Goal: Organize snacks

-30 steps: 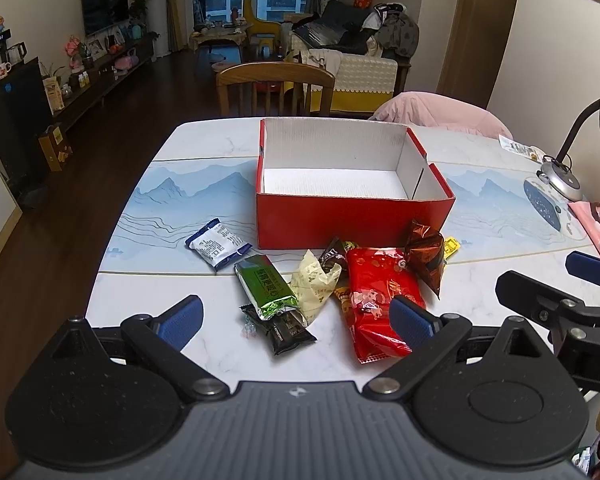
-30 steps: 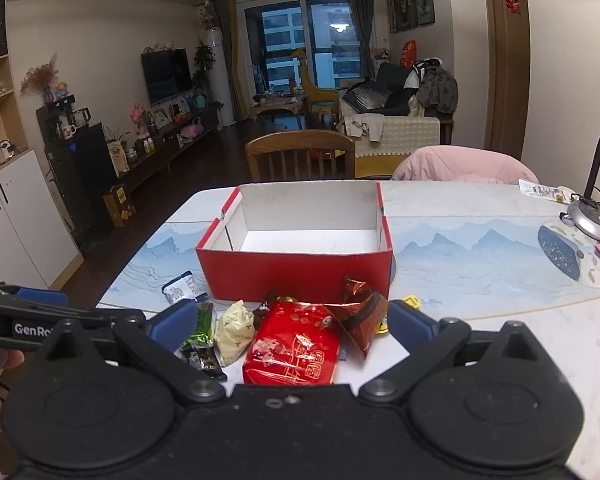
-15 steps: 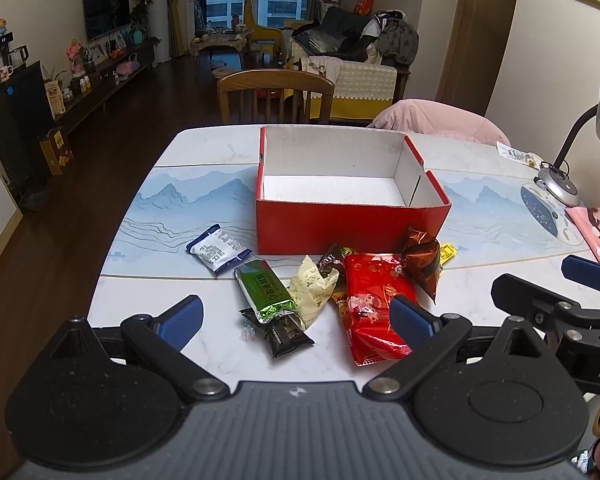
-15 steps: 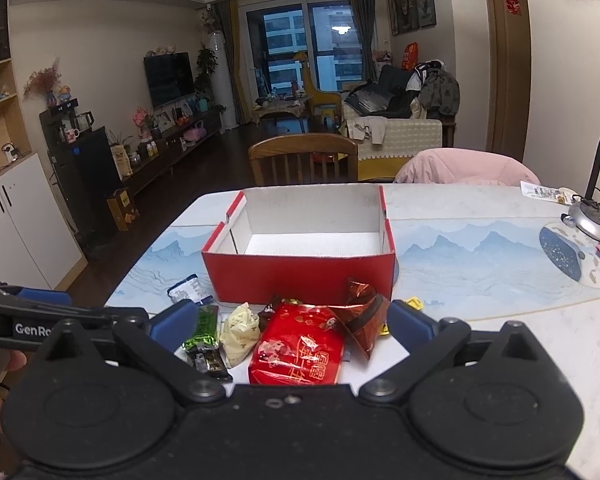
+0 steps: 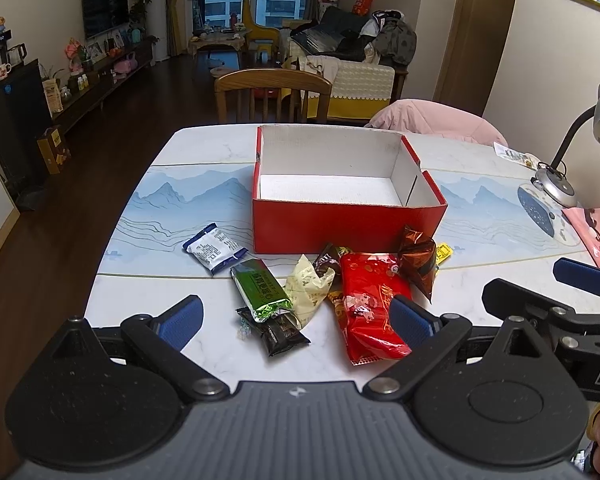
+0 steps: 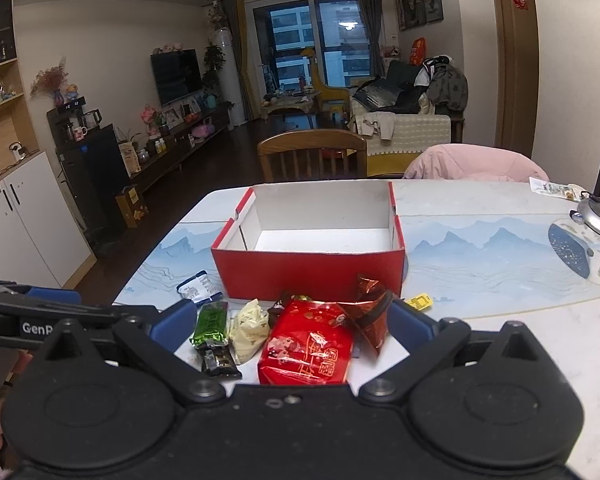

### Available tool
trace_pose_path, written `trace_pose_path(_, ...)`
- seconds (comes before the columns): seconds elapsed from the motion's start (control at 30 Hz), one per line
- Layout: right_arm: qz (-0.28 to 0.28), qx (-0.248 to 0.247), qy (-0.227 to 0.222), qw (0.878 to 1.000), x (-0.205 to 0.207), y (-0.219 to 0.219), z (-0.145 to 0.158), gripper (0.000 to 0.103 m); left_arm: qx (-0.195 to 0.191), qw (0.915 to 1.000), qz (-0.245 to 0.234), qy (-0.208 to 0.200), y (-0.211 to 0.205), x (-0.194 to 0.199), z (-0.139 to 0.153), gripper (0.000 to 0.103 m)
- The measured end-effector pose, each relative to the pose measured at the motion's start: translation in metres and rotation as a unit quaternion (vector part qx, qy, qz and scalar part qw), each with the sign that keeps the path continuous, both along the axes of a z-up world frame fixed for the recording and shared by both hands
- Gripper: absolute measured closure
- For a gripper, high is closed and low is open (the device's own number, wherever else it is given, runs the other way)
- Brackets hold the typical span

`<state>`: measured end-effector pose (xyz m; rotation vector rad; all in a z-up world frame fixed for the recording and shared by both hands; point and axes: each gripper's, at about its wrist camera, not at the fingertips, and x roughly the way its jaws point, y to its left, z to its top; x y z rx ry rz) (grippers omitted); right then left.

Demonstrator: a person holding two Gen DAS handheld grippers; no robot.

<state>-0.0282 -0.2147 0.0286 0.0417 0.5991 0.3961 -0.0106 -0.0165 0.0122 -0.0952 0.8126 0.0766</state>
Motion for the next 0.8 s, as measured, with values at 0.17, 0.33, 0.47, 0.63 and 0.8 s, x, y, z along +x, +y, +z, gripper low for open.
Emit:
trace_pose_path(0.17, 0.002, 0.000, 0.002, 1.000, 0.0006, -0.0007, 0.0001, 0.001, -0.003, 1.0000, 0.001, -0.002, 0.0012, -0.0014, 0.0003, 0.003)
trace_pose_path(0.33, -0.003, -0.006, -0.002, 1.000, 0.0003, -0.0017, 0.0003, 0.001, -0.005, 1.0000, 0.002, -0.002, 0.0016, -0.0016, -0.0002, 0.003)
trace_pose_path(0.47, -0.003, -0.005, 0.004, 1.000, 0.0011, -0.0003, -0.0008, 0.001, -0.005, 1.0000, 0.002, -0.002, 0.0015, -0.0015, -0.0001, 0.003)
trace_pose_path(0.63, 0.002, -0.005, -0.001, 1.000, -0.0001, 0.0010, 0.0005, 0.002, -0.005, 1.0000, 0.001, -0.002, 0.0018, -0.0022, -0.0006, 0.003)
trace_pose_path(0.8, 0.001, -0.003, -0.003, 1.000, -0.0005, 0.0012, 0.0014, 0.002, -0.006, 1.0000, 0.001, -0.002, 0.0018, -0.0017, -0.0005, 0.003)
